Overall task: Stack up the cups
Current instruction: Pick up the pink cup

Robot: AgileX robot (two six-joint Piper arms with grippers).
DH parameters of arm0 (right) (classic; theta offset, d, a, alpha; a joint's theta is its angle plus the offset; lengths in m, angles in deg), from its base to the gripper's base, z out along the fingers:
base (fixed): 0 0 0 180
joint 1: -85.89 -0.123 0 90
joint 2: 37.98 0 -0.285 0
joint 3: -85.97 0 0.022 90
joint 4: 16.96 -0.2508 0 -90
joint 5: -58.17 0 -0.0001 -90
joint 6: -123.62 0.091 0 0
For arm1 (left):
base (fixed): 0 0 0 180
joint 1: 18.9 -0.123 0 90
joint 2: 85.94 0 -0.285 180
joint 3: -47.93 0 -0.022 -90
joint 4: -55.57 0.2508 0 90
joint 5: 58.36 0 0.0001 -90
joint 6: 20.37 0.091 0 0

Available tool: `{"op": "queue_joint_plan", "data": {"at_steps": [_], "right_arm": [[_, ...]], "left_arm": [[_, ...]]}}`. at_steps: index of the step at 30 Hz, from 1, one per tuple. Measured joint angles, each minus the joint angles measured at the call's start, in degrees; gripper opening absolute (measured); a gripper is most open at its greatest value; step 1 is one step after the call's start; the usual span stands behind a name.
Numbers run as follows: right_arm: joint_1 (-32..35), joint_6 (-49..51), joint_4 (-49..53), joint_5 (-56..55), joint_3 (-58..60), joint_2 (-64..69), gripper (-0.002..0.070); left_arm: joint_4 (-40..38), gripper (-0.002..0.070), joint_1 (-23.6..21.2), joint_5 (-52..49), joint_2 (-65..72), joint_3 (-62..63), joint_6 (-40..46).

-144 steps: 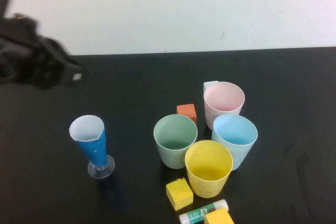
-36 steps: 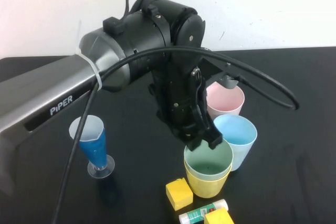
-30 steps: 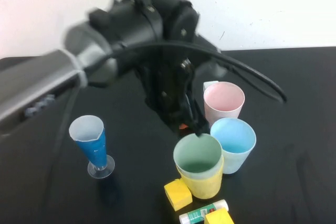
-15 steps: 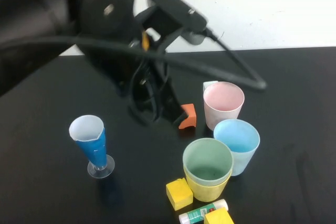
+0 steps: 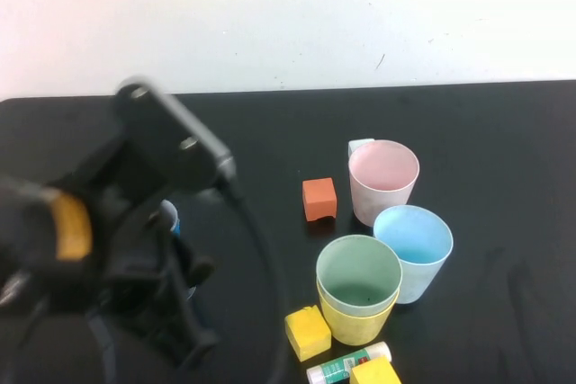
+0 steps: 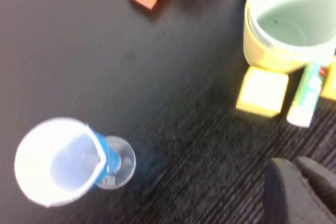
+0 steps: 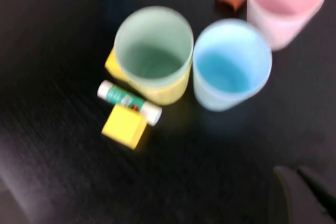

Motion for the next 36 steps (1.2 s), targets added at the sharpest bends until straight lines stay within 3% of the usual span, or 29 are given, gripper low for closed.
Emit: {"op": "queue_joint_plan", "data": {"at_steps": [11, 18, 22, 26, 28, 31, 36], "right_arm": [[-13.71, 5.23, 15.66, 0.46, -18.10, 21.40, -0.0003], [-16.16, 9.05, 20.91, 0.46, -29.02, 35.27, 0.0013], [-16.16, 10.35, 21.46, 0.35, -34.14, 41.83, 0.0128], [-16.16, 13.49, 21.93, 0.35, -39.66, 48.48, 0.0380], [-16.16, 15.14, 22.19, 0.35, -41.87, 51.22, 0.0462], [-16.16, 17.08, 22.19, 0.15, -44.75, 55.20, 0.0503], [-16.16, 17.78, 21.48, 0.12, -47.61, 61.15, 0.0489]], "left_arm": [[-0.12, -0.0001, 0.00, 6.59, -13.46, -10.93, 0.00], [0.73, -0.0001, 0.00, 7.17, -14.54, -16.16, 0.00], [0.97, -0.0001, 0.00, 7.23, -14.54, -17.29, 0.00], [0.97, -0.0001, 0.00, 7.86, -14.54, -17.39, 0.00], [0.97, -0.0001, 0.00, 8.01, -14.54, -17.39, 0.00], [0.97, -0.0001, 0.00, 8.14, -14.54, -17.39, 0.00], [0.97, -0.0001, 0.00, 8.14, -14.54, -17.39, 0.00]]}}
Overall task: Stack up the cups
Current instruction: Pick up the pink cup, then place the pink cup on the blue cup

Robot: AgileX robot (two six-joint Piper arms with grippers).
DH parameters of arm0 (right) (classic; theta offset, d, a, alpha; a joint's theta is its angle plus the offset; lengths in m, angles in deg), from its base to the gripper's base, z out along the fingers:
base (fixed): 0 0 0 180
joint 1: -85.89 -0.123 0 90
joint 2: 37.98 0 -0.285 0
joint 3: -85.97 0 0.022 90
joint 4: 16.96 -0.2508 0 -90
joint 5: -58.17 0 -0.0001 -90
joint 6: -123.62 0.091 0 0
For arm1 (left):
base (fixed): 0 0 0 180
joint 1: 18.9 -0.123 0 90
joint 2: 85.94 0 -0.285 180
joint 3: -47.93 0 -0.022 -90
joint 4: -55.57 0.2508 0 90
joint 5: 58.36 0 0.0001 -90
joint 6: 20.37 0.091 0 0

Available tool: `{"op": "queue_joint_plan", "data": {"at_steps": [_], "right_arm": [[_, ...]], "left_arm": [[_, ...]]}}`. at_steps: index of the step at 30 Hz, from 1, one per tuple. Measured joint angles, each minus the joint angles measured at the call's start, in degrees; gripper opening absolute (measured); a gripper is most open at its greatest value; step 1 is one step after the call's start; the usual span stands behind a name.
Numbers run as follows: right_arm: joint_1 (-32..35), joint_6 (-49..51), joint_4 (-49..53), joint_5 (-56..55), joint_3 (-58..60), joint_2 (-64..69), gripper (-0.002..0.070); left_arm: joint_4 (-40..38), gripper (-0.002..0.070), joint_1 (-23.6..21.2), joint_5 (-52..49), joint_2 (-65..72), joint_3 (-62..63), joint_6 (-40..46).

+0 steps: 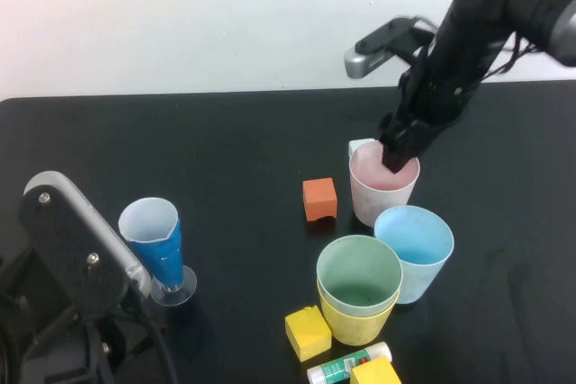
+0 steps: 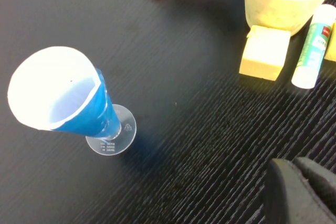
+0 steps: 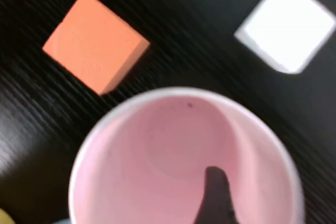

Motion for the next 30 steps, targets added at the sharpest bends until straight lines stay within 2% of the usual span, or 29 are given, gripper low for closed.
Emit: {"op": "queue_joint_plan", "data": {"at_steps": [2, 4, 9, 11, 16, 21, 26, 30], "right_arm": [[0.00, -0.53, -1.54, -0.10, -0.21, 1.66, 0.0465], [0.00, -1.70, -2.94, -0.22, -0.21, 3.07, 0.0411], [-0.14, -3.51, -4.73, -0.22, -0.89, 4.33, 0.0097], [-0.13, -3.55, -3.89, -0.22, -2.22, 4.33, 0.0046], [-0.13, -2.26, 0.52, -0.22, -5.10, 0.89, 0.0027], [-0.13, -2.03, 2.29, -0.11, -4.92, -10.18, 0.0027], [-0.13, -2.44, 2.33, 0.11, 2.71, -22.23, 0.0027], [-0.13, -3.18, 2.33, 0.44, 14.02, -28.56, 0.0027]], "left_arm": [[0.00, -0.0001, 0.00, 0.00, 0.00, 0.00, -0.28], [0.00, -0.0001, 0.00, 0.00, 0.00, 0.00, -0.99], [0.00, -0.0001, 0.00, 0.00, 0.00, 0.00, -1.97], [0.00, -0.0001, 0.00, 0.00, 0.00, 0.00, -1.97], [0.10, -0.0001, 0.00, 0.00, 0.00, 0.00, -1.97], [0.10, -0.0001, 0.00, 0.00, 0.00, 0.00, -2.02], [-0.01, -0.0001, 0.00, 0.00, 0.00, 0.00, -2.53], [-0.13, -0.0001, 0.00, 0.69, 0.00, 0.00, -3.04]]}}
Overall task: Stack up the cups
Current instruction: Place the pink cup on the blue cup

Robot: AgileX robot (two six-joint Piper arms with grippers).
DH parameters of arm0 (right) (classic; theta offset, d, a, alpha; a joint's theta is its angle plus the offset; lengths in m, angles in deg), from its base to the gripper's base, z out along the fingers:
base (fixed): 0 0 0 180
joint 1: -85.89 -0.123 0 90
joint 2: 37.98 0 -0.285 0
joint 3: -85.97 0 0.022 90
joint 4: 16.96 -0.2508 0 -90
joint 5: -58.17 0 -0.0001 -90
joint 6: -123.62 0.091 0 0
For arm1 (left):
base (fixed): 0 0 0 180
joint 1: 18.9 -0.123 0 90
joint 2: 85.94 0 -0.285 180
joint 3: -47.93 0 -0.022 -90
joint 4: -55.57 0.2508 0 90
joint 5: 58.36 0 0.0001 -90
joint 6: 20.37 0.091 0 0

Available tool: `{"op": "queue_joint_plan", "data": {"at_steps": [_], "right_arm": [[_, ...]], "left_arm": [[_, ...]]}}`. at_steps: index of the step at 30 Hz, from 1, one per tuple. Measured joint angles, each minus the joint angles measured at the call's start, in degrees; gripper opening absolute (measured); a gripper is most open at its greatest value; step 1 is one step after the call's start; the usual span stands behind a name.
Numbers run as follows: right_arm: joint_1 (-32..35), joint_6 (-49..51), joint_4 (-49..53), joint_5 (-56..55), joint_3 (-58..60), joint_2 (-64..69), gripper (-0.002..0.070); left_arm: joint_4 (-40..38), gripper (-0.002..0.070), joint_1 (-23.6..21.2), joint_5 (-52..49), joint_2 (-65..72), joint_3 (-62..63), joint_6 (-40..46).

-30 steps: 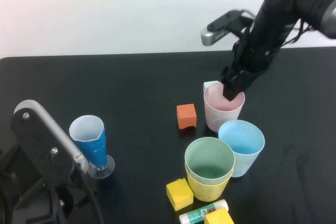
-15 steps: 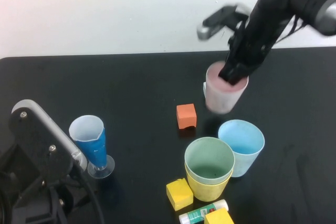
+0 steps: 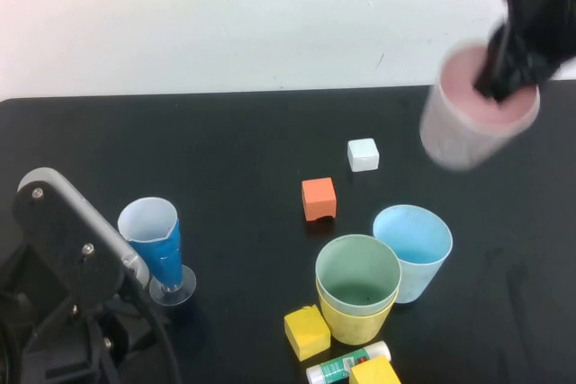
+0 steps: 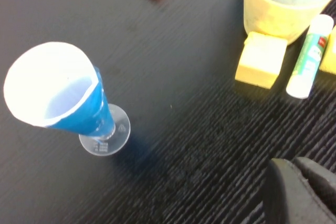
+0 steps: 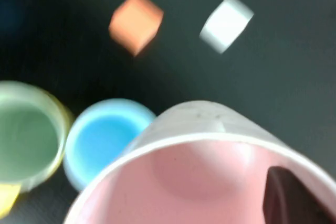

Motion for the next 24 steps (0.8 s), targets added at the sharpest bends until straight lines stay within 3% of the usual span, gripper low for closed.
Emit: {"op": "queue_joint_plan", "data": {"at_steps": [7, 24], "right_arm": [[0.00, -1.32, -2.71, -2.65, 15.01, -0.49, 0.0027], [-0.12, -3.01, -7.68, -7.79, 15.68, 5.30, 0.0047]], "left_arm": [[0.00, -0.0001, 0.00, 1.97, 0.00, 0.00, 0.01], [-2.72, -0.0001, 0.00, 2.11, 0.00, 0.00, 0.01]]}}
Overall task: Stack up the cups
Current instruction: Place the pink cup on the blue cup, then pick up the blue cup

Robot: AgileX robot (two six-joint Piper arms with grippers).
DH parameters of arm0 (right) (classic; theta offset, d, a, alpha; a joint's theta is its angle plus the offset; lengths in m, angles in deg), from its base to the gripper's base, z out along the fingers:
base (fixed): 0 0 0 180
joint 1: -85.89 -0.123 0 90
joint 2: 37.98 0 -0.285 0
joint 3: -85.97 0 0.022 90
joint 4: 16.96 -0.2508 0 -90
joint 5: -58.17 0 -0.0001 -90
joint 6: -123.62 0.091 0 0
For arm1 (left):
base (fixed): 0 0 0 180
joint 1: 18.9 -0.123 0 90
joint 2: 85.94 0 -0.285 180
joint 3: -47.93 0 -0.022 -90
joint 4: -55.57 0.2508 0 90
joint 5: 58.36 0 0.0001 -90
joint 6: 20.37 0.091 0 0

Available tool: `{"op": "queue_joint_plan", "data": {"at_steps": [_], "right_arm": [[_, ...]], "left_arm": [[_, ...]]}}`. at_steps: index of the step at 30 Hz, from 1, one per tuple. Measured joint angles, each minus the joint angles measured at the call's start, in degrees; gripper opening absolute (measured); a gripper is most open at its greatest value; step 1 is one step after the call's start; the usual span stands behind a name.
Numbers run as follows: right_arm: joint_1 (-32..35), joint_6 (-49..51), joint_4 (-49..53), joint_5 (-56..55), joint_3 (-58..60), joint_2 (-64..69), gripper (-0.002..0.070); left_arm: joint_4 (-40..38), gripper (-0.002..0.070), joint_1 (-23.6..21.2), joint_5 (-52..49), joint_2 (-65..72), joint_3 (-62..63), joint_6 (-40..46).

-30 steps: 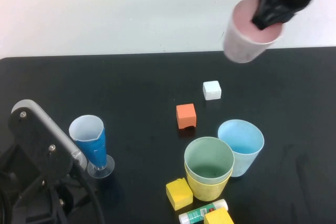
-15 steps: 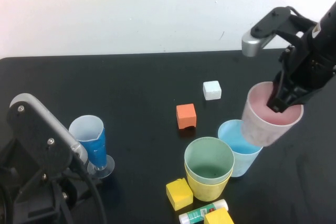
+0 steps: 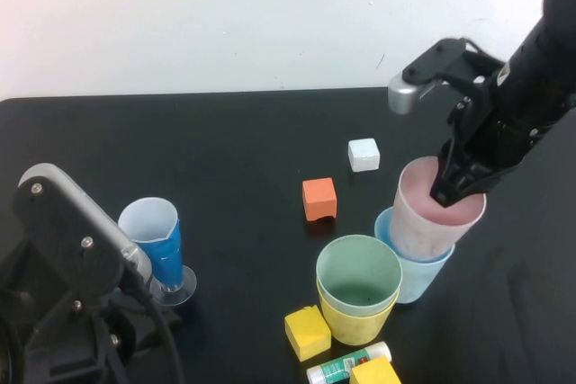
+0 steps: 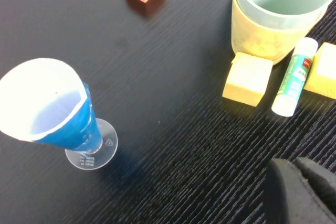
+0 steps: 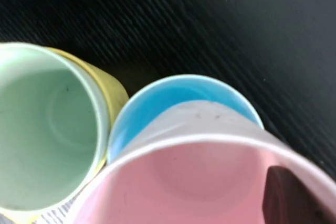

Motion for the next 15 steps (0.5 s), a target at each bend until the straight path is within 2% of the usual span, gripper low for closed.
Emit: {"op": "queue_joint_plan", "data": {"at_steps": [2, 6, 9, 15], "right_arm": [[0.00, 0.00, 0.00, 0.00, 0.00, 0.86, 0.0085], [0.00, 0.00, -0.37, -0.10, 0.00, 2.17, 0.0230], [0.00, 0.00, -0.72, -0.45, 0.00, 3.21, 0.0309], [0.00, 0.00, -2.13, -0.97, 0.00, 6.67, 0.0342]], "left_arm": [[0.00, -0.0001, 0.00, -0.19, 0.00, 0.00, 0.00], [-0.03, -0.0001, 0.00, -0.19, 0.00, 0.00, 0.00], [-0.03, -0.0001, 0.00, -0.19, 0.00, 0.00, 0.00], [-0.03, -0.0001, 0.00, -0.23, 0.00, 0.00, 0.00]]}}
